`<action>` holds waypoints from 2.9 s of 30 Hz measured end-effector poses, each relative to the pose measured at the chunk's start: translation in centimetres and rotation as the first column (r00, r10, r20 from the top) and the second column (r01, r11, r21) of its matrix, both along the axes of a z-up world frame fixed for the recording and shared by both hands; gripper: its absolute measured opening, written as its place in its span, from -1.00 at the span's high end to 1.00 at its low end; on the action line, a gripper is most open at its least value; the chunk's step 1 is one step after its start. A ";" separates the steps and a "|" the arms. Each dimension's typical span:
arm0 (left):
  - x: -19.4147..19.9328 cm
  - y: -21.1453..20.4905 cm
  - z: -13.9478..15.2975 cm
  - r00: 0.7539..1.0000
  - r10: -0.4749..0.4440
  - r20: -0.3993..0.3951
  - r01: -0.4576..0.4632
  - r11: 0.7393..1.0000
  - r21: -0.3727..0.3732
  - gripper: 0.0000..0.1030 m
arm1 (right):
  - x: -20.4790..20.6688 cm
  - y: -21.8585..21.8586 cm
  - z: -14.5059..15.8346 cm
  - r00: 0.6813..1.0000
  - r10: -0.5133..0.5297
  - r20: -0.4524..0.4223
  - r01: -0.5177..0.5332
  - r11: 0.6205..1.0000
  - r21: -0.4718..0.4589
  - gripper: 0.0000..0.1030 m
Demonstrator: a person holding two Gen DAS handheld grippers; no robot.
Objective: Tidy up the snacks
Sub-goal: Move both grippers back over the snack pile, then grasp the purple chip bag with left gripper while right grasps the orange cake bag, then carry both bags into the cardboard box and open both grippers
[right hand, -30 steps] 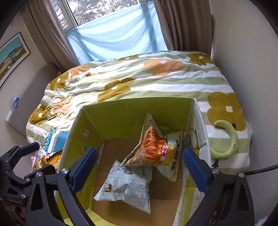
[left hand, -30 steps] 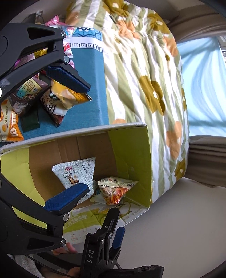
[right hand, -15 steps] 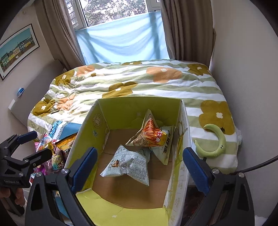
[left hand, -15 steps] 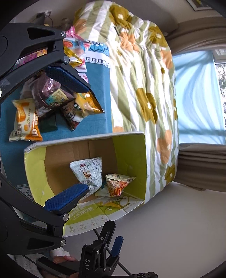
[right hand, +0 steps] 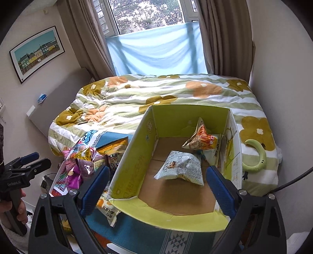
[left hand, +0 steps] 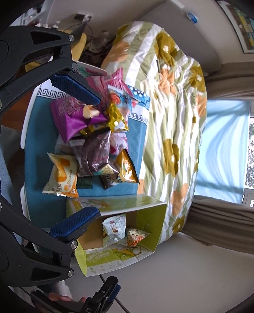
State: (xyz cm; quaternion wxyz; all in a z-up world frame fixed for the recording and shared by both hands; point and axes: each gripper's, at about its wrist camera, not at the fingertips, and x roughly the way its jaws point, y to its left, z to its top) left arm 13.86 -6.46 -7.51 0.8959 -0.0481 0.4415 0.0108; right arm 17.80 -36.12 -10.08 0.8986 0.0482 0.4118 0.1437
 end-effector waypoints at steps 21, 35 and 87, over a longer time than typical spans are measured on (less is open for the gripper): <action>0.9 13.6 -10.9 0.982 -0.010 -0.187 -0.014 0.992 -0.124 -0.99 | -8.4 14.0 -7.1 0.976 -0.191 -0.106 0.194 0.981 0.021 -0.90; 4.1 14.5 -20.7 0.942 0.010 -0.335 -0.130 0.932 -0.338 -0.99 | -5.9 17.8 -15.4 0.951 -0.257 -0.171 0.261 0.965 -0.001 -0.90; -0.4 13.6 -16.9 0.948 -0.182 -0.263 0.058 0.906 -0.419 -0.41 | -6.5 17.3 -16.9 0.948 -0.238 -0.210 0.247 0.969 0.018 -0.52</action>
